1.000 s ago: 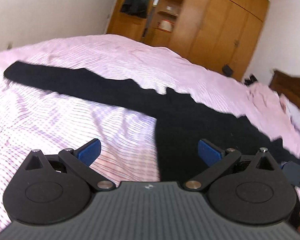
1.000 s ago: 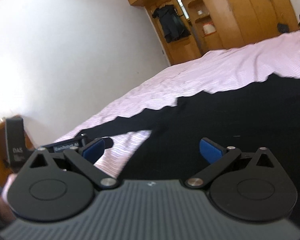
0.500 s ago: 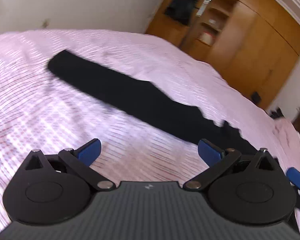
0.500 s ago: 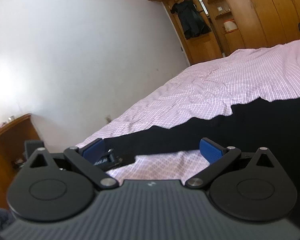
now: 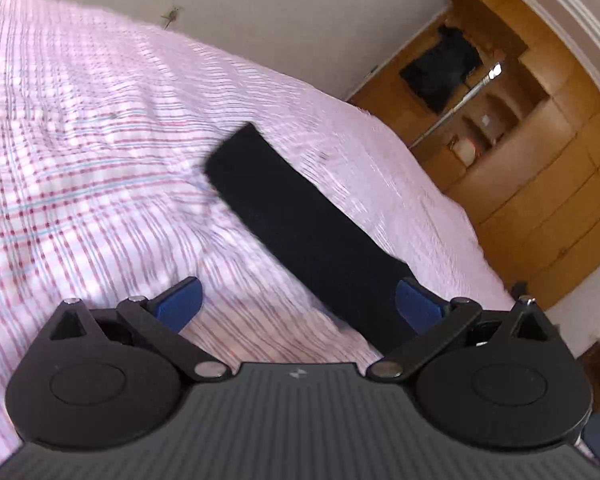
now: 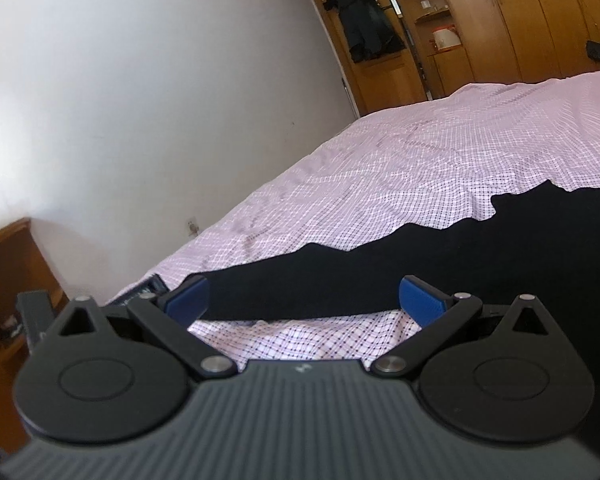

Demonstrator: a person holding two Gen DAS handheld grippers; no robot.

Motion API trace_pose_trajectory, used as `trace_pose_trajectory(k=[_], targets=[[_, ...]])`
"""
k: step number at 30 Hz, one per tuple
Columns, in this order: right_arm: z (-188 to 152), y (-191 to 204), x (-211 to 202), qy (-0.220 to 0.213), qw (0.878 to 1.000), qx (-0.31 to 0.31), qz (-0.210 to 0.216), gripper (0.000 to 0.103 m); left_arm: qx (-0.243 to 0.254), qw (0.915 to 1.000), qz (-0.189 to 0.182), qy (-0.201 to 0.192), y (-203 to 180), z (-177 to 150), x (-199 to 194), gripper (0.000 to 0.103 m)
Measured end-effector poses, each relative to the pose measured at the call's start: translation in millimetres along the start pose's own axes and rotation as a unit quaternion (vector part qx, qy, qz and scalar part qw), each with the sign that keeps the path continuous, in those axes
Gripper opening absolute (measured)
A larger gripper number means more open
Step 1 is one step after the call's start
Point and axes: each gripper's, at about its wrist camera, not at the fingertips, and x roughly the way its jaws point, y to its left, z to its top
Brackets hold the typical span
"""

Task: Fold small clothes
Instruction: 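Lower the left gripper onto a sleeve cuff and close on it, then lift the sleeve with the left gripper and lay it across the cardigan body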

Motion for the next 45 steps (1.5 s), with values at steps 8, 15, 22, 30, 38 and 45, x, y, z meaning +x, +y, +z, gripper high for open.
trace_pose_trajectory(k=[8,15,22,30,38,45], targets=[[1,-10,9,-0.003,1.000,0.009,-0.016,0.103,-0.008,0.9983,-0.043,-0.039,23,22,23,0.103],[17,-20,-11,-0.014,1.000,-0.008,-0.010,0.103,-0.010,0.9945,-0.079,-0.068,24,47,58,0.103],[28,-40,-33,-0.030,0.999,-0.004,-0.009,0.103,-0.007,0.9910,-0.102,-0.086,32,78,92,0.103],[30,-72,-48,-0.047,0.998,0.009,-0.040,0.103,-0.053,0.9904,-0.089,-0.092,50,102,112,0.061],[16,-92,-37,-0.032,0.997,0.048,-0.048,0.103,-0.082,0.9901,-0.064,-0.094,57,103,121,0.014],[11,-97,-29,-0.026,0.996,0.058,-0.068,0.103,-0.079,0.9903,-0.054,-0.100,55,79,107,0.012]])
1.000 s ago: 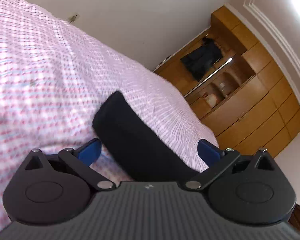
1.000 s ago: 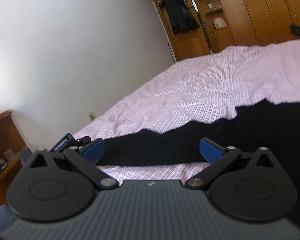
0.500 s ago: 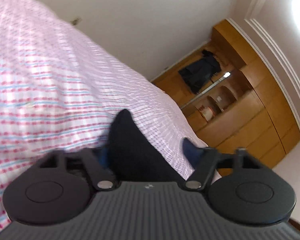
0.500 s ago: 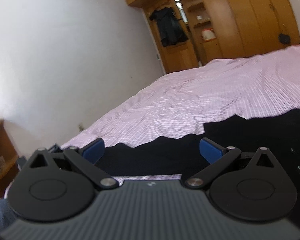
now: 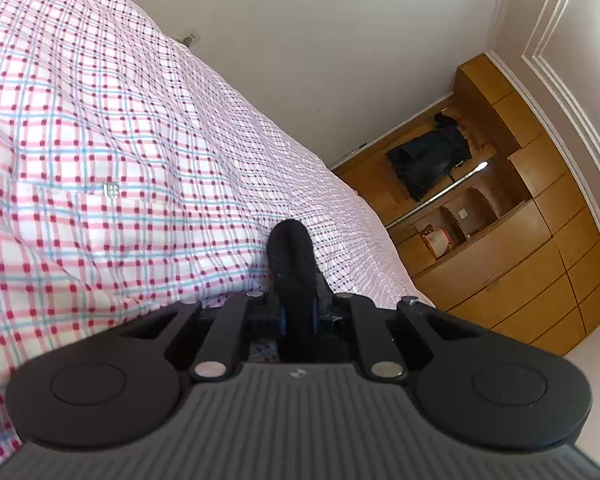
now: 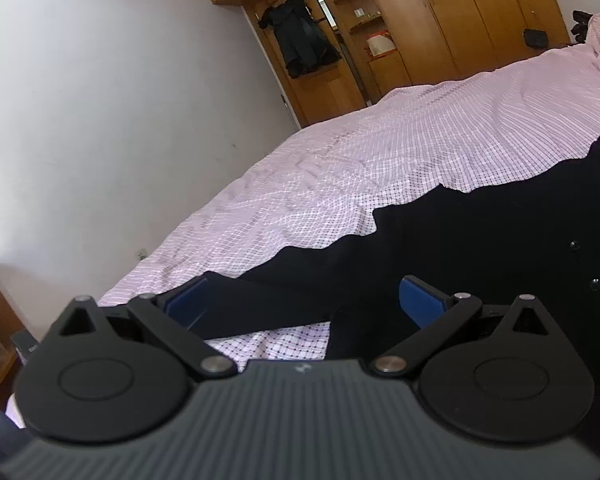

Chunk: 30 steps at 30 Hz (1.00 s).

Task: Fold small clothes
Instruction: 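Lift the sleeve with the left gripper and lay it across the cardigan body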

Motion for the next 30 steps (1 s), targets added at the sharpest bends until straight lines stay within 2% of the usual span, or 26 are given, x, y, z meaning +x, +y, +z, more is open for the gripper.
trace_pose_trajectory(k=[4,14,16,21,25,30], targets=[[1,1,-4,-0.001,1.000,-0.006,0.003,0.103,0.007,0.9999,0.013,-0.001,-7,-7,-6,0.012],[10,-7,-16,-0.009,1.000,-0.021,-0.006,0.103,0.021,0.9993,0.031,0.000,-39,3,-23,0.012],[13,-12,-18,-0.012,1.000,-0.021,-0.011,0.103,0.035,0.9991,0.026,-0.005,-56,0,-35,0.012],[16,-27,-26,-0.017,0.999,-0.020,-0.022,0.103,0.069,0.9967,0.038,-0.018,-84,0,-40,0.012],[20,-40,-30,-0.018,0.999,-0.021,-0.041,0.103,0.087,0.9954,0.035,-0.022,-112,-4,-44,0.012],[25,-58,-35,-0.029,0.998,-0.008,-0.062,0.103,0.079,0.9966,-0.002,-0.022,-156,-18,-47,0.012]])
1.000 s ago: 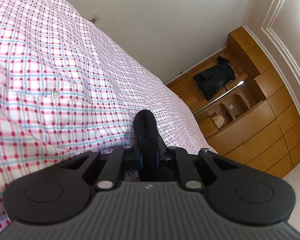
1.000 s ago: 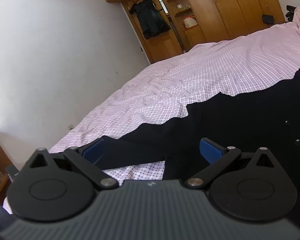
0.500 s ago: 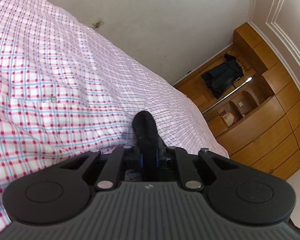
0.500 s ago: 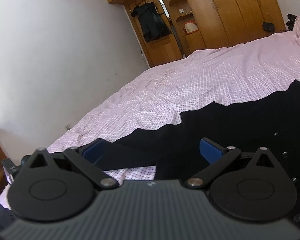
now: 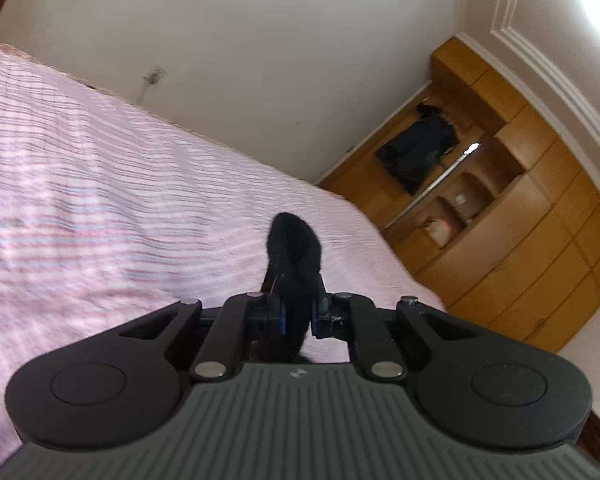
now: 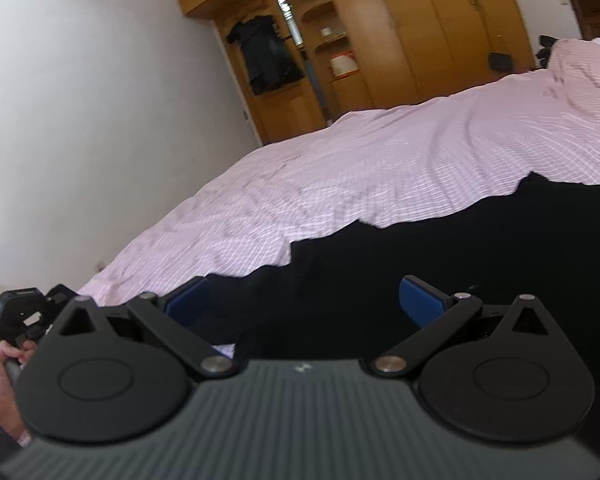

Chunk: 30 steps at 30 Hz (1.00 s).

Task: Fold small clothes
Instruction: 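Lift the sleeve with the left gripper and lay it across the cardigan body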

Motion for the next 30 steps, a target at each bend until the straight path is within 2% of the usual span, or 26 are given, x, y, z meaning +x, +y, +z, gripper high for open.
trace_pose_trajectory(k=[7,12,15,18,20,23,26,30], targets=[[4,-33,-11,-0.011,1.000,0.001,-0.014,0.103,0.014,0.9976,-0.066,0.012,-73,-30,-5,0.012],[7,-68,-22,-0.008,0.999,0.014,-0.041,0.103,0.039,0.9915,-0.116,0.045,-127,-74,-1,0.011],[11,-93,-39,-0.010,0.998,0.008,-0.059,0.103,0.072,0.9856,-0.130,0.081,-154,-106,1,0.011],[18,-121,-59,-0.012,0.997,0.010,-0.075,0.103,0.137,0.9738,-0.151,0.101,-183,-139,-6,0.011],[20,-140,-72,-0.020,0.997,0.002,-0.076,0.103,0.146,0.9686,-0.161,0.120,-199,-161,-6,0.011],[10,-169,-87,-0.046,0.992,0.003,-0.117,0.103,0.147,0.9661,-0.158,0.142,-223,-197,-2,0.011],[9,-193,-79,-0.015,0.989,-0.005,-0.144,0.103,0.157,0.9639,-0.148,0.155,-244,-235,1,0.011],[26,-218,-76,-0.013,0.986,-0.009,-0.168,0.103,0.162,0.9618,-0.137,0.173,-263,-279,2,0.011]])
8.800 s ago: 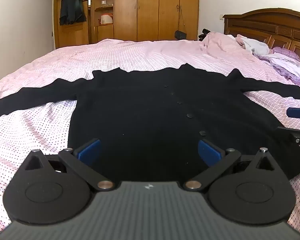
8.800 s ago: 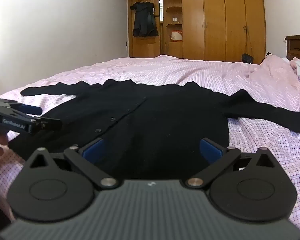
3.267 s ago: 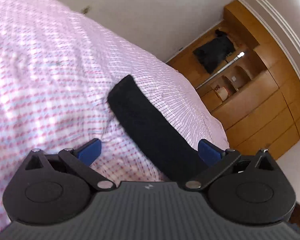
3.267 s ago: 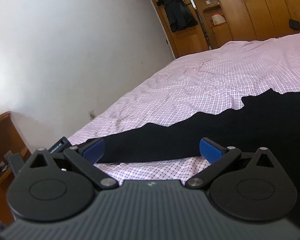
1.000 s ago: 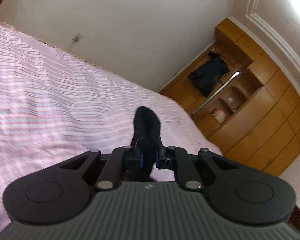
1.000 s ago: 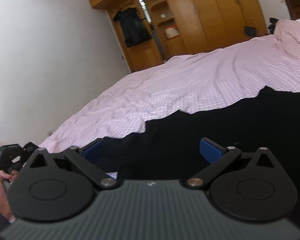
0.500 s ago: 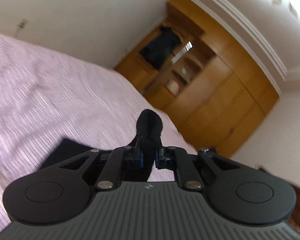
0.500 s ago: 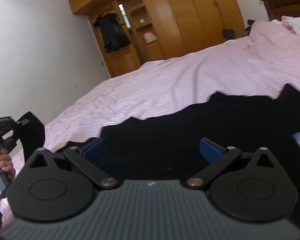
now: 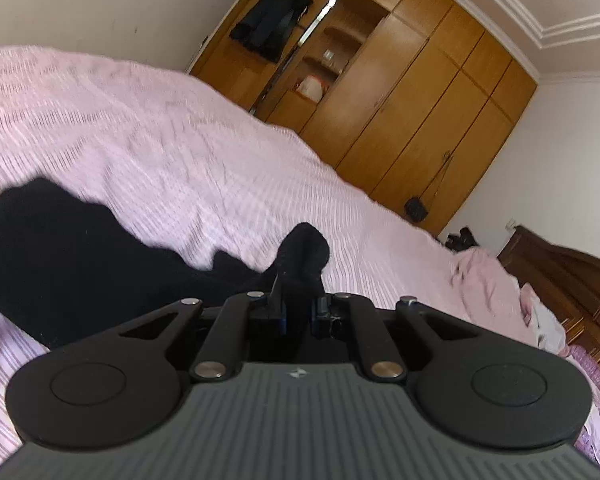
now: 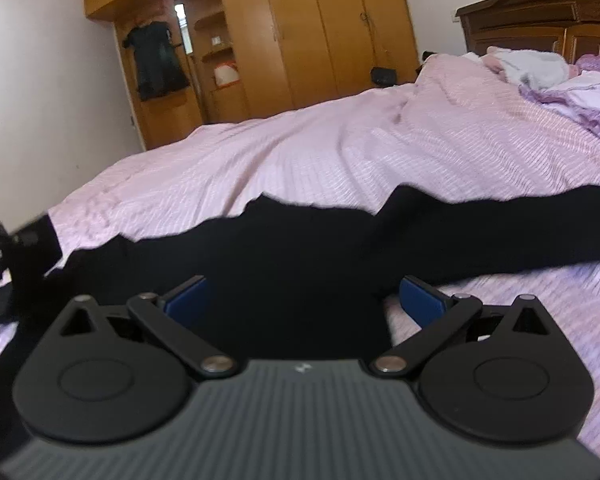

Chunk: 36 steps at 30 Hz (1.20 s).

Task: Fold small clothes
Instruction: 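Lift the sleeve with the left gripper and lay it across the cardigan body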

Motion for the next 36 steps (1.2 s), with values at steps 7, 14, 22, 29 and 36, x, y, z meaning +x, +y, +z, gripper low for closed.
trace_pose_trajectory(k=[7,14,22,29,36], targets=[[7,-22,-9,0.009,1.000,0.022,0.012,0.103,0.026,0.9995,-0.010,0.018,-32,-31,21,0.011],[-1,-48,-15,0.021,0.999,0.025,-0.011,0.103,0.039,0.9981,-0.030,0.036,-67,-55,32,0.011],[-5,-80,-29,0.014,0.998,0.046,-0.032,0.103,0.059,0.9932,-0.075,0.067,-108,-95,37,0.011],[-3,-93,-34,0.011,0.998,0.054,-0.039,0.103,0.067,0.9898,-0.095,0.082,-139,-122,42,0.011],[-2,-104,-38,0.008,0.997,0.059,-0.046,0.103,0.070,0.9863,-0.116,0.094,-156,-141,50,0.011]])
